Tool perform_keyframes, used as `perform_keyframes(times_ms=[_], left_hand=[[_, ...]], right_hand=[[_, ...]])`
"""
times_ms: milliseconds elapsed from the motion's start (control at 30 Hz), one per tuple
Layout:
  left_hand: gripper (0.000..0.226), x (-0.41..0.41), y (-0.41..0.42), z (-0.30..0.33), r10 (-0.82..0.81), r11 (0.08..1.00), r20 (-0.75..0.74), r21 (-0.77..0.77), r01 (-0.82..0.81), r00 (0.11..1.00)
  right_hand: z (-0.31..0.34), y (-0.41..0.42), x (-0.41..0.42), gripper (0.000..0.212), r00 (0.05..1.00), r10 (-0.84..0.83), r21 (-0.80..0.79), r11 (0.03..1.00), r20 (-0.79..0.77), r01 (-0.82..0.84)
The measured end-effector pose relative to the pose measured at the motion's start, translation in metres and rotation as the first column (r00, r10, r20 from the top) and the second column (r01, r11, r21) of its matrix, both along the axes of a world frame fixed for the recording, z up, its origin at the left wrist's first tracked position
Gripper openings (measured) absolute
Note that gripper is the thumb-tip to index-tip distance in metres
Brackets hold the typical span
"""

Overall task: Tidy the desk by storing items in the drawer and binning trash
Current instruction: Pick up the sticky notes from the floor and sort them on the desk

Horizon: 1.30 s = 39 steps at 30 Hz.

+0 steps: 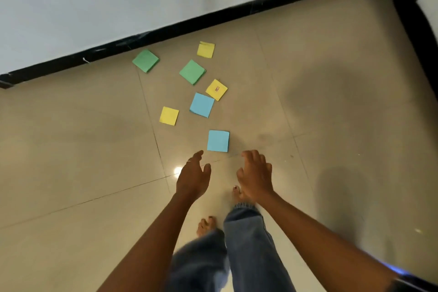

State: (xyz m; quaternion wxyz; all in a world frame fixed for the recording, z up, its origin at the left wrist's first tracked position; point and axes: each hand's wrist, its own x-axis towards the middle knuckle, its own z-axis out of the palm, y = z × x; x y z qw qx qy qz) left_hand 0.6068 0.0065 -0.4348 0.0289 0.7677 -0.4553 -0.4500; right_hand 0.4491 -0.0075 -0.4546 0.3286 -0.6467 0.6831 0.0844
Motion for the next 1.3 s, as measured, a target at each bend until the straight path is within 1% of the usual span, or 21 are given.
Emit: perform_keyframes(times_ms=[67,167,233,333,400,500,567,633,733,833,1000,1100,1200,1300], left_hand=[[0.05,-0.009,-0.019,-0.032,0.025,0.999,0.003,-0.02,-0.025,1.0],[0.052,-0.02,-0.037,-0.087,-0.008,0.999,-0.007,-0.052,0.007,1.0],[0.055,-0.021,-0.046,-0.13,-0.068,0.996,0.031,-0.062,0.07,0.997],[0.062,-0.013,-0.054,-0.194,-0.222,0.97,0.167,-0.063,0.235,0.961],[0.07,-0.005,-0.056,-0.239,-0.311,0.945,0.24,-0.026,0.326,0.92],[0.087,0.006,-0.05,-0.295,-0.363,0.929,0.247,0.025,0.368,0.899],[0.099,0.009,-0.046,-0.327,-0.358,0.928,0.245,-0.009,0.372,0.901],[0.099,0.013,-0.043,-0.351,-0.345,0.922,0.268,-0.081,0.378,0.9],[0.102,0.019,-0.041,-0.377,-0.335,0.914,0.283,-0.135,0.383,0.899],[0.103,0.024,-0.038,-0.387,-0.31,0.901,0.301,-0.209,0.379,0.902],[0.103,0.024,-0.032,-0.402,-0.225,0.849,0.351,-0.386,0.36,0.909],[0.104,0.022,-0.03,-0.409,-0.175,0.831,0.372,-0.441,0.34,0.911],[0.104,0.021,-0.031,-0.409,-0.13,0.808,0.381,-0.495,0.32,0.916],[0.105,0.021,-0.032,-0.41,-0.097,0.784,0.387,-0.538,0.31,0.917]], right_hand=[[-0.026,-0.022,0.004,0.034,0.999,0.051,0.001,0.999,-0.011,-0.051],[-0.075,-0.052,0.008,0.034,0.983,0.182,-0.026,0.983,-0.035,-0.183],[-0.116,-0.073,0.014,0.035,0.967,0.249,-0.039,0.967,-0.06,-0.251],[-0.177,-0.098,0.025,0.036,0.948,0.309,-0.004,0.951,-0.073,-0.31],[-0.223,-0.111,0.032,0.041,0.926,0.37,0.019,0.929,-0.079,-0.37],[-0.273,-0.121,0.039,0.055,0.901,0.429,0.027,0.903,-0.059,-0.428],[-0.295,-0.12,0.041,0.06,0.888,0.457,0.013,0.889,-0.037,-0.457],[-0.31,-0.115,0.045,0.065,0.886,0.462,-0.01,0.886,-0.033,-0.463],[-0.324,-0.117,0.054,0.064,0.926,0.378,-0.024,0.925,-0.01,-0.378],[-0.33,-0.124,0.062,0.062,0.946,0.323,0.028,0.946,-0.021,-0.322],[-0.335,-0.131,0.07,0.049,0.934,0.354,0.092,0.932,-0.038,-0.349],[-0.333,-0.134,0.072,0.049,0.918,0.394,0.127,0.914,-0.048,-0.385],[-0.33,-0.137,0.076,0.045,0.918,0.396,0.109,0.914,-0.029,-0.391],[-0.327,-0.141,0.079,0.047,0.904,0.427,0.115,0.899,-0.026,-0.422]])
